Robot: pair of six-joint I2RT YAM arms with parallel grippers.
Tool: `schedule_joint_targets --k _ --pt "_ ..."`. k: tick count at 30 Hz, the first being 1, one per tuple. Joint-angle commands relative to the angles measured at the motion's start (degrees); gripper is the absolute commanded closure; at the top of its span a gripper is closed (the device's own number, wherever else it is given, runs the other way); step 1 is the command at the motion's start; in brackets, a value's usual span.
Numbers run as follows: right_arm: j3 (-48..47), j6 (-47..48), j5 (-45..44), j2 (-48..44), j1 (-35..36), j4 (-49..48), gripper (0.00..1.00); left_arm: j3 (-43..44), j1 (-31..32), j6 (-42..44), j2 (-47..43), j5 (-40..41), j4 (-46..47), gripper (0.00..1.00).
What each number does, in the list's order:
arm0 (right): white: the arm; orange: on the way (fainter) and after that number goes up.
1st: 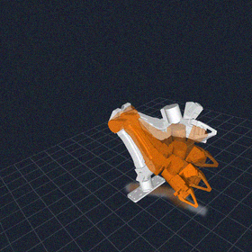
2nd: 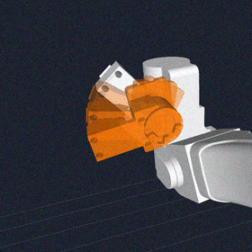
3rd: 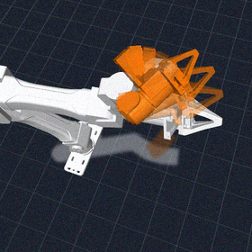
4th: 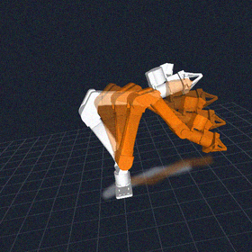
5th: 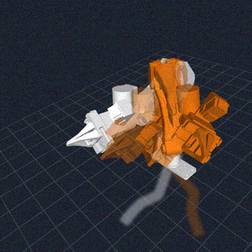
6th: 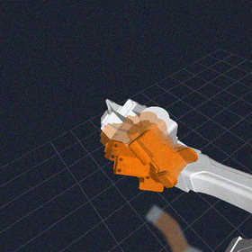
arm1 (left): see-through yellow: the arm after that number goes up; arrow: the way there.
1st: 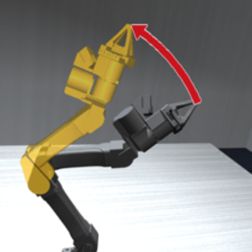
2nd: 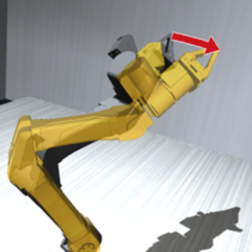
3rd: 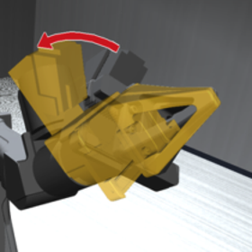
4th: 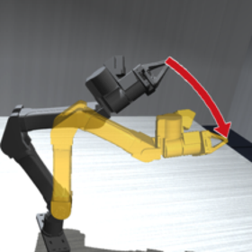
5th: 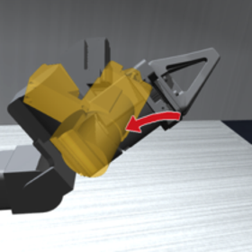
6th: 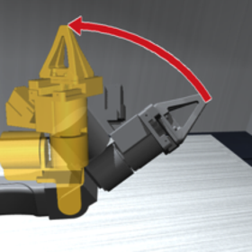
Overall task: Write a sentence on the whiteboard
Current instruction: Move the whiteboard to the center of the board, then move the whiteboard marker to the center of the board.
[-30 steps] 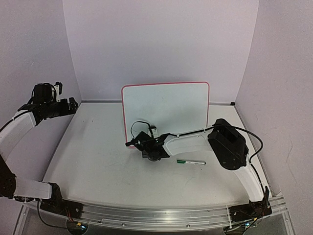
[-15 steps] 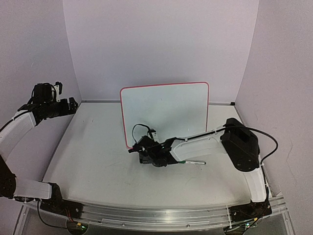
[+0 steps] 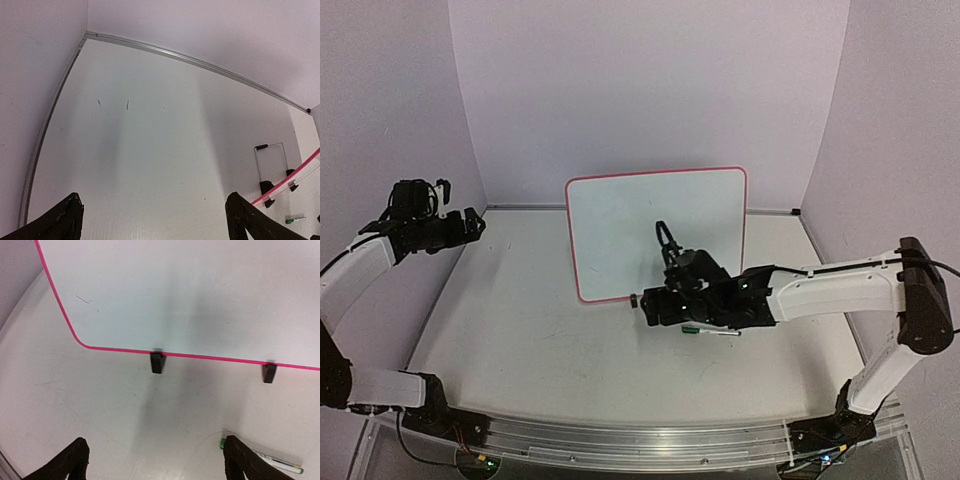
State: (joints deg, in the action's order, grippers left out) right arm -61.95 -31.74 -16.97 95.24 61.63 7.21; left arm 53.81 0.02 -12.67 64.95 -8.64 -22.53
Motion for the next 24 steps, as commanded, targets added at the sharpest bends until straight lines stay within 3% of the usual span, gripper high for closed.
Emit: schedule_joint_targets --k 1,4,8,12,16,24 --pt "4.5 8.6 12.9 -5.6 -8.7 4.0 0.11 -3.8 3.4 -7.3 -2.4 -3.7 -1.5 0.02" --pt "4.6 12.9 21.1 -5.0 -14.0 8.6 0.13 -6.0 5.6 -9.2 -2.9 -4.3 -2.7 0.02" --pt "4.9 17.7 25.6 -2.6 -17.0 12.4 0.13 -9.0 7.5 -12.2 -3.7 -6.8 -2.2 0.02" --pt "3.2 20.2 28.8 2.4 -18.5 15.1 0.21 -11.1 8.9 -15.0 -3.3 -11.4 0.7 0.02" --pt "1.1 22.0 27.0 6.4 -18.5 16.2 0.30 -11.7 9.8 -15.8 -2.8 -13.7 1.2 0.02" --pt "-1.2 26.0 20.7 10.6 -18.5 17.9 0.38 -14.2 10.3 -17.6 -4.4 -15.3 2.4 0.02"
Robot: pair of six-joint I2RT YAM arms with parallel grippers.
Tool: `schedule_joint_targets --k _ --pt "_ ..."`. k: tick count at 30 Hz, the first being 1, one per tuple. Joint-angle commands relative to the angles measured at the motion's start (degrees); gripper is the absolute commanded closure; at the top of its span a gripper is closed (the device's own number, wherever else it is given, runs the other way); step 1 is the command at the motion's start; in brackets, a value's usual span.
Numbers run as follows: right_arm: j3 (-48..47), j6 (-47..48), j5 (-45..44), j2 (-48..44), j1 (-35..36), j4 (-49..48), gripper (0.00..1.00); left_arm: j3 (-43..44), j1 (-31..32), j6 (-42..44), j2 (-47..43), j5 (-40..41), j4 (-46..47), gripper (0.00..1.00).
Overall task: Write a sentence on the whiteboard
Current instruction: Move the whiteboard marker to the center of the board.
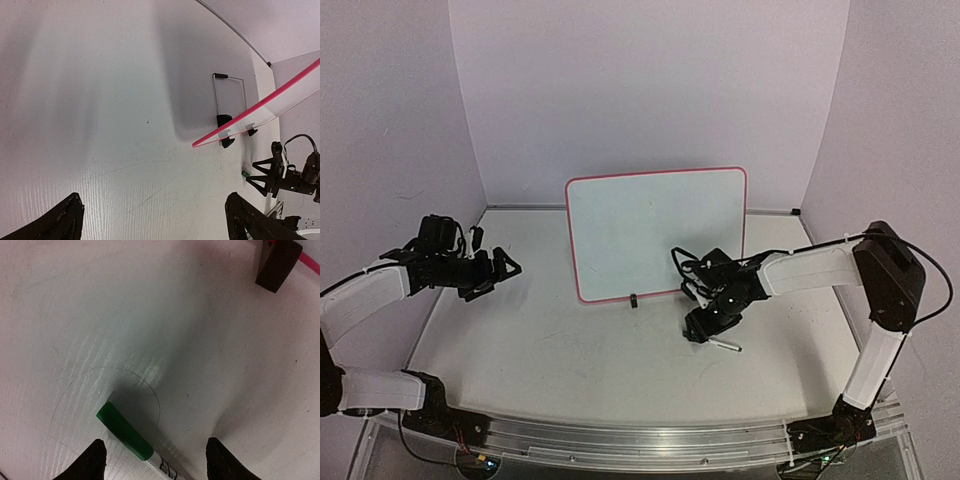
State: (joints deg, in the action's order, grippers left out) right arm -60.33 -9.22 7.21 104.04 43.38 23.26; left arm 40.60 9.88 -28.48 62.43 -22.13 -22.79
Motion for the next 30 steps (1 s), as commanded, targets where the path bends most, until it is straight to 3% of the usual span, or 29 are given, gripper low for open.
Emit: schedule_joint_targets --k 1,14,24,30 --pt "-3.1 3.9 -3.8 2.1 -0.2 2.1 0.39 -1.2 0.4 -2.1 -2.0 -1.8 2.8 0.02" --pt "-1.6 2.8 -6.1 2.0 2.4 4.0 0.59 -2.2 1.7 -2.5 -1.2 -3.8 2.4 0.02" --pt "-2.4 -1.2 -7.2 2.4 4.9 2.6 1.00 -2.0 8.5 -3.5 -2.5 -9.1 3.0 0.03" --pt "-2.0 -0.2 -2.5 -4.9 5.9 -1.1 1.00 -0.2 18.0 -4.8 -0.9 -8.1 2.5 0.04"
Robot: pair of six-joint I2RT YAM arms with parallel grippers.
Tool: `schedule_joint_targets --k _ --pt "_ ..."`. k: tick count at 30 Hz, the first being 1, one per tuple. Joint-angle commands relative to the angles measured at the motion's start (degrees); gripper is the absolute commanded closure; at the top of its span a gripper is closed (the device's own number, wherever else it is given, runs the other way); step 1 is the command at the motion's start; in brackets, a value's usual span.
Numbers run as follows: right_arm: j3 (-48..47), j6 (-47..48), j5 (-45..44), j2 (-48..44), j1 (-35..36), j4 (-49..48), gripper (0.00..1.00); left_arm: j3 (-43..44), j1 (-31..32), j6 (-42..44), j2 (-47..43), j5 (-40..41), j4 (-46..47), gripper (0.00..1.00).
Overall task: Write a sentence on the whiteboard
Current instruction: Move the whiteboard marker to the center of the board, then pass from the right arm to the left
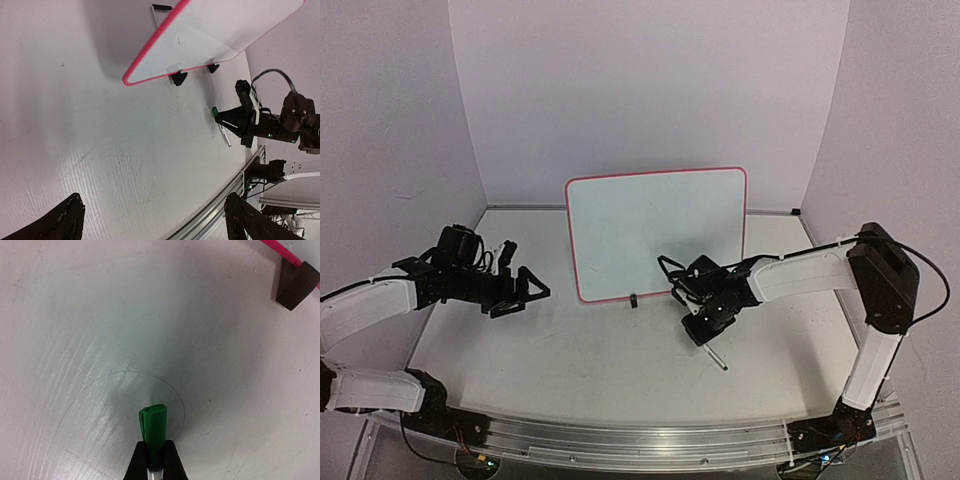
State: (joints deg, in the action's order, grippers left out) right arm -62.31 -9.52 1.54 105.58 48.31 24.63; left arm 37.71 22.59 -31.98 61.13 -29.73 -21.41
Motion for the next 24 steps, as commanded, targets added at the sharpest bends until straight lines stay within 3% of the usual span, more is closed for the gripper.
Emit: schedule_joint_targets --k 1,13,18,24 --pt "0.2 0.4 4.4 -7.9 1.2 -3.1 1.00 3.3 7.3 -1.5 0.7 0.0 1.0 0.04" --pt "-6.9 -0.5 23.8 -14.3 5.6 -4.0 1.00 13.0 28.2 -2.3 8.5 0.8 8.2 0.04" --pt "-10.2 -1.2 29.9 -14.4 7.0 -3.9 1.00 12.8 30.6 -5.9 12.4 -2.0 18.9 0.05" --pt "-11.8 -1.7 36.1 -14.8 7.3 -3.9 1.00 11.6 31.1 -8.7 13.6 -2.8 24.3 0.22"
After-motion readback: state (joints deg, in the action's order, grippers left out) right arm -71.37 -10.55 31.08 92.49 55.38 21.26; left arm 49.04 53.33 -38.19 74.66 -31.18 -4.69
